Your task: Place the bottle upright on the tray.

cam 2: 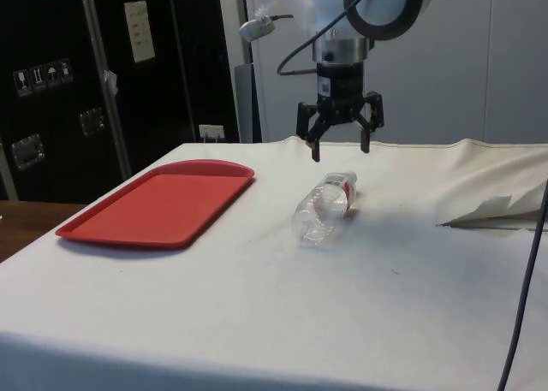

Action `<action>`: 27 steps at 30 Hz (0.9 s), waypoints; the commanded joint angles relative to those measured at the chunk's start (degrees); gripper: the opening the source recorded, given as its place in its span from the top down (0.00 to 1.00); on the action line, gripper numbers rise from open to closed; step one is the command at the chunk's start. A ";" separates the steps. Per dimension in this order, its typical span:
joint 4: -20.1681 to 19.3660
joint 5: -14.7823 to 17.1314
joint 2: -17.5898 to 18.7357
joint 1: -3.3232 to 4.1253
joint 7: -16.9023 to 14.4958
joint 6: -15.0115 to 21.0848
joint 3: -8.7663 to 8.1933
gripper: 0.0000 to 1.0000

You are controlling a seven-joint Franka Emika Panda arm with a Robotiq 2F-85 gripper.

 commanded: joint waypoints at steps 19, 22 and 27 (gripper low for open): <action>0.11 -0.17 0.11 -0.11 7.33 -0.11 -0.17 0.00; 0.11 -0.17 0.11 -0.06 8.65 -0.11 -0.17 0.00; 0.11 -0.11 0.11 -0.06 9.97 -0.11 -0.17 0.00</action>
